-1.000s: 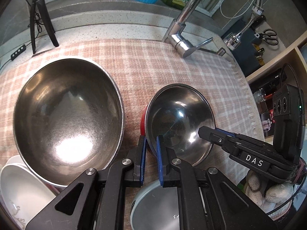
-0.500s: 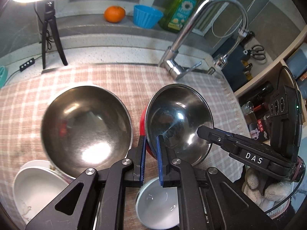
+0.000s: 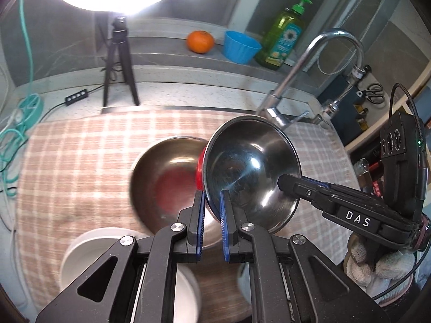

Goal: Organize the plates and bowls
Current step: 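Lift the red-bottomed bowl and lower it into the large steel bowl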

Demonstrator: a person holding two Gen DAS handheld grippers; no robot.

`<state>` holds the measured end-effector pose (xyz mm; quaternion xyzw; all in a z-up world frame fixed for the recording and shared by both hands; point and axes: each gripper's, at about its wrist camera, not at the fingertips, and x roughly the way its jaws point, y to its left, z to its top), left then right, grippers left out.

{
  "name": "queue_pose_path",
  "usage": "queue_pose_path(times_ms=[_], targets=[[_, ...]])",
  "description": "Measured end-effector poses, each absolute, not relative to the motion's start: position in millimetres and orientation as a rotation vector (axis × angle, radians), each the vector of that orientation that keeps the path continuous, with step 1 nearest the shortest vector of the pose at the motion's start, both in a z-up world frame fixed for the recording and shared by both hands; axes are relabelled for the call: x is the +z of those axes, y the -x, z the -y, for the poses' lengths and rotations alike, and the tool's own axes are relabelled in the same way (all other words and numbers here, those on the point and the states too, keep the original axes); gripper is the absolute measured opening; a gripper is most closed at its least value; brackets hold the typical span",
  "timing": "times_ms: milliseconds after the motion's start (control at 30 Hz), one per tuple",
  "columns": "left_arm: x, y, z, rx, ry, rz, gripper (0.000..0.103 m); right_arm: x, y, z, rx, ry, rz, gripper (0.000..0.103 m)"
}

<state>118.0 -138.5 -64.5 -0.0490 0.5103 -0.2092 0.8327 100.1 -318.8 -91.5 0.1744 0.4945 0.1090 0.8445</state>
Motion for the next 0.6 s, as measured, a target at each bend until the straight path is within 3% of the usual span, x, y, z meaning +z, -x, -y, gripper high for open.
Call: queue_pose_path(times_ms=[600], targets=[[-103,-136,117,-0.413,0.072,-1.158,0.010,-132,-131,285,0.220,-0.304,-1.159,0.012]])
